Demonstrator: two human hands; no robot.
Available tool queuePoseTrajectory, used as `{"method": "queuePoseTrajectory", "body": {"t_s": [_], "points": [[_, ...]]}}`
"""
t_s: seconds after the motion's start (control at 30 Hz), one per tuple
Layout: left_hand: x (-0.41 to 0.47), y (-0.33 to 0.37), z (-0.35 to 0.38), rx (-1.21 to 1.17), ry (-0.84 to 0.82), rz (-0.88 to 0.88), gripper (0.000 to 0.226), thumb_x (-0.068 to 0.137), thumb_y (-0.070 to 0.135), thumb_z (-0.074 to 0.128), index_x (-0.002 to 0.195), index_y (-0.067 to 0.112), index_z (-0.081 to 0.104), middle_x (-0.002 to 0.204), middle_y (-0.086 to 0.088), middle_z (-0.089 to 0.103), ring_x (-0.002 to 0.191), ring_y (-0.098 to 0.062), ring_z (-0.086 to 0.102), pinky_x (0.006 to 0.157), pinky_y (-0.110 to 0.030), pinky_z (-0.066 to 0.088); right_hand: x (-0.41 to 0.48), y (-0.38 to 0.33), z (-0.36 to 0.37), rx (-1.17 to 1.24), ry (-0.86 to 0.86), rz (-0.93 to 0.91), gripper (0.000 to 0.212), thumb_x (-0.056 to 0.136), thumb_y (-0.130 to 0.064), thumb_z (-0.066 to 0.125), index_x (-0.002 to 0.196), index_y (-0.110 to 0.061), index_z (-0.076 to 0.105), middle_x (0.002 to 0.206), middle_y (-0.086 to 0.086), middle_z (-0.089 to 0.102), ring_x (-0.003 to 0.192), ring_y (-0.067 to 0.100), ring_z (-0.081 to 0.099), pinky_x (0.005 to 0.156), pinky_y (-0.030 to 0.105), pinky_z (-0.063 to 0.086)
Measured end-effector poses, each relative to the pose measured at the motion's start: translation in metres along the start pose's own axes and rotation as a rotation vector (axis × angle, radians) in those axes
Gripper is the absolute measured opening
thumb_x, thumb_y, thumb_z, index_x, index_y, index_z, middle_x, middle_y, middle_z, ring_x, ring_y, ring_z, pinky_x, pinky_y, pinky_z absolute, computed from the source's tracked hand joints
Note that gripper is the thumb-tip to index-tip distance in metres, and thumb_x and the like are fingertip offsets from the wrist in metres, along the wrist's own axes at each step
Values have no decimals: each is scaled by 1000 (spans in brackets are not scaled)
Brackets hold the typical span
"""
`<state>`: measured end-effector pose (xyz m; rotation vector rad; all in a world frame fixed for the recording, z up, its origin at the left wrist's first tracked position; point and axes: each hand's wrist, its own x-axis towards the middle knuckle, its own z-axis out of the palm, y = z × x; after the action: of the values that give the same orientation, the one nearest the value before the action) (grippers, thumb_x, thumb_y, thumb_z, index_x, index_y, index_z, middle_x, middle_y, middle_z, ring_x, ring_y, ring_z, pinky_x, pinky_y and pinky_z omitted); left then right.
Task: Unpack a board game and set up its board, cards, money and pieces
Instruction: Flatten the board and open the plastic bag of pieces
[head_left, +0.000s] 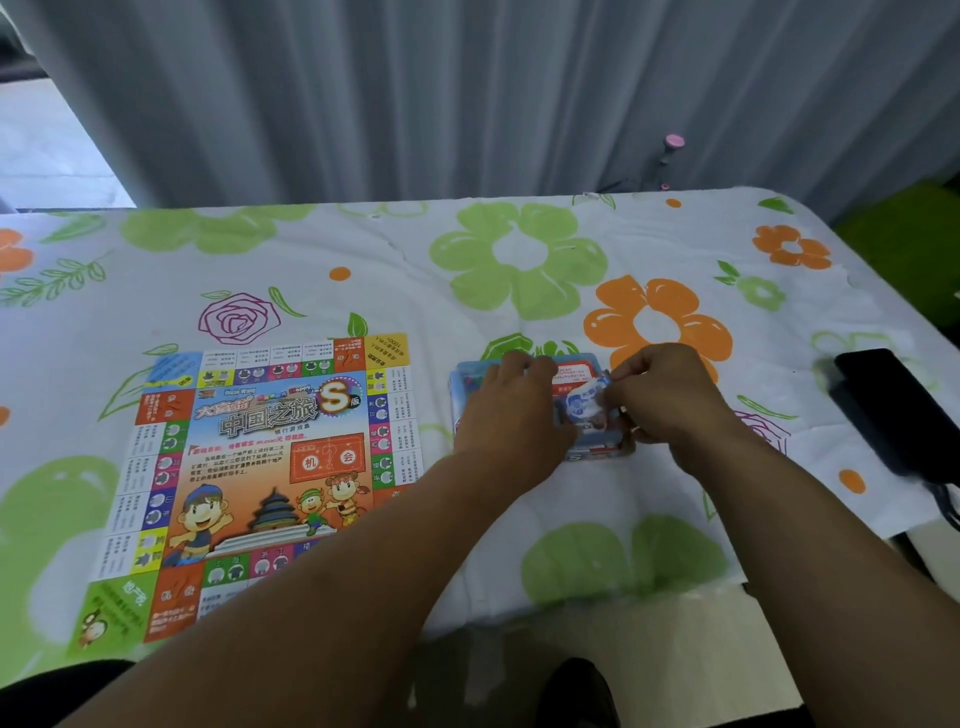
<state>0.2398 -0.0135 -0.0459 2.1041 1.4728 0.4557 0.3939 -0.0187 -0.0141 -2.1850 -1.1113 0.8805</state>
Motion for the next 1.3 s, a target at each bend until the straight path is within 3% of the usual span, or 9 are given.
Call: {"method": "queuePoseTrajectory", "body": {"t_s": [0.13, 0.37, 0.43, 0.53, 0.6, 0.77, 0.9, 1.03, 1.3], "points": [[5, 6, -10, -110, -49, -10, 66, 78, 42, 77, 132, 17, 50, 129, -4, 55, 121, -22, 49, 99, -36, 43, -13, -16, -1, 130, -127, -34, 14, 81, 3, 73, 91, -1, 64, 75, 19, 68, 45, 18, 58, 44, 26, 44], [9, 2, -23, -159, -227, -80, 16, 90, 24, 66, 99, 12, 61, 94, -6, 63, 96, -29, 64, 69, -29, 43, -18, -17, 5, 134, -259, -68, 16, 85, -8, 75, 93, 3, 66, 63, 9, 68, 49, 16, 63, 46, 26, 44], [9, -1, -21, -135, -242, -121, 22, 92, 22, 63, 112, 12, 60, 105, -8, 65, 99, -28, 64, 74, -29, 45, -11, -9, 4, 107, -185, -56, 15, 93, -15, 68, 90, 0, 66, 75, 13, 70, 54, 19, 65, 44, 28, 49], [8, -7, -16, -18, -235, -132, 26, 96, 21, 57, 121, 15, 52, 117, -5, 64, 108, -24, 62, 101, -35, 41, 5, 9, 7, -173, -76, -89, 13, 92, -18, 64, 82, -10, 68, 88, 13, 71, 75, 29, 70, 65, 48, 61], [7, -10, -11, 23, -243, -113, 25, 97, 22, 56, 120, 15, 49, 114, -4, 64, 107, -23, 62, 109, -44, 37, 9, 18, 13, -344, -93, -91, 9, 88, -19, 66, 92, -13, 70, 91, 9, 70, 80, 27, 68, 72, 45, 60], [5, -14, -7, -41, -276, -126, 33, 99, 21, 55, 128, 10, 45, 123, -9, 60, 106, -23, 60, 78, -25, 41, 6, 25, 26, -589, -41, -116, 33, 85, -24, 71, 113, -11, 60, 100, 8, 66, 83, 26, 64, 67, 31, 47], [6, -18, -4, 8, -277, -97, 27, 98, 20, 56, 122, 11, 46, 120, -10, 61, 94, -18, 56, 74, -24, 39, 5, 26, 30, -624, 7, -115, 42, 82, -33, 75, 116, -14, 57, 108, 7, 67, 91, 28, 66, 69, 31, 44], [6, -17, -3, 40, -277, -98, 31, 98, 20, 57, 125, 11, 47, 121, -10, 60, 105, -22, 61, 77, -24, 42, 7, 25, 34, -518, -33, -93, 54, 72, -44, 80, 115, -17, 61, 100, 5, 69, 85, 26, 68, 76, 36, 56], [5, -18, -3, 47, -265, -74, 33, 98, 22, 58, 127, 13, 47, 126, -8, 59, 110, -23, 59, 79, -24, 40, 10, 22, 25, -669, -111, -212, 25, 81, -37, 73, 98, -21, 64, 98, 1, 64, 84, 22, 63, 77, 40, 56]]}}
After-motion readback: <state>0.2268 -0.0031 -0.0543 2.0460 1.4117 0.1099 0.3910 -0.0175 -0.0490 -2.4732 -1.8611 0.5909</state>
